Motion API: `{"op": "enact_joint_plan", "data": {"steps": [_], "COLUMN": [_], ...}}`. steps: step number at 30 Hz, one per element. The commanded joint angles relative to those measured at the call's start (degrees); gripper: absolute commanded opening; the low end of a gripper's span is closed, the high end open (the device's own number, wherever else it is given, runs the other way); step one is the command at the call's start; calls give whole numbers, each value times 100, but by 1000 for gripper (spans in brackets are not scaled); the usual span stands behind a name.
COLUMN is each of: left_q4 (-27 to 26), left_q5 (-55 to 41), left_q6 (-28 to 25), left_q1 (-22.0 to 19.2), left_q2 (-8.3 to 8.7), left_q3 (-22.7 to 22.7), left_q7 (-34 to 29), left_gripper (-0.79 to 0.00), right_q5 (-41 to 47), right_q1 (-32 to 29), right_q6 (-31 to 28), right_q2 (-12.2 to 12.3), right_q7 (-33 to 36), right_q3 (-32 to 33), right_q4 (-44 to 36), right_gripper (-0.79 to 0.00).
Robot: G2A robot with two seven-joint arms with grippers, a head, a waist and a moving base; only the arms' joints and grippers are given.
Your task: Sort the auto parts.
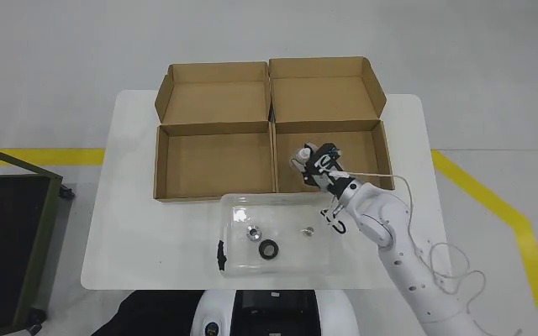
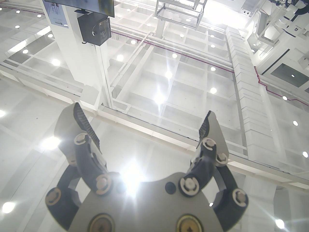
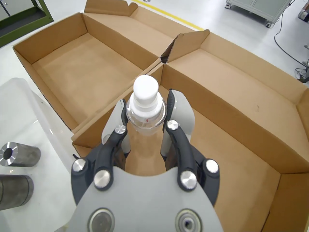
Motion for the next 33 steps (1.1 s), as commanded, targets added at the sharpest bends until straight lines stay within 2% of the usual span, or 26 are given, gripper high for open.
{"op": "enact_joint_plan", "data": {"steps": [1, 5, 7, 8, 9, 10, 11, 12, 15, 17, 23, 33], "left_q4": [0, 0, 0, 0, 0, 0, 0, 0, 0, 0, 0, 0], "left_q5": [0, 0, 0, 0, 0, 0, 0, 0, 0, 0, 0, 0], "left_q6": [0, 0, 0, 0, 0, 0, 0, 0, 0, 0, 0, 0], "left_q1": [0, 0, 0, 0, 0, 0, 0, 0, 0, 0, 0, 0], "left_q2": [0, 0, 0, 0, 0, 0, 0, 0, 0, 0, 0, 0], "left_q3": [0, 0, 0, 0, 0, 0, 0, 0, 0, 0, 0, 0], "left_q7": [0, 0, 0, 0, 0, 0, 0, 0, 0, 0, 0, 0], "left_gripper": [0, 0, 0, 0, 0, 0, 0, 0, 0, 0, 0, 0], "right_q5": [12, 59, 63, 63, 67, 77, 74, 72, 77, 64, -43, -180], "right_q1": [71, 187, 224, 243, 258, 269, 281, 297, 341, 340, 78, -1077], "right_q6": [13, 38, 59, 63, 81, 93, 89, 88, 82, 107, 9, -1372], "right_q2": [-12, -37, -46, -50, -54, -57, -60, -63, -74, -74, -3, 257], "right_q7": [106, 173, 190, 192, 197, 204, 214, 213, 205, 189, 270, 790], "right_q3": [-48, -130, -160, -171, -177, -186, -198, -207, -238, -228, 28, 656], "right_q4": [116, 297, 358, 382, 409, 427, 449, 475, 533, 473, -183, -1838], "right_gripper": [-785, -760, -656, -563, -416, -376, -142, -102, -80, 0, 0, 0]}}
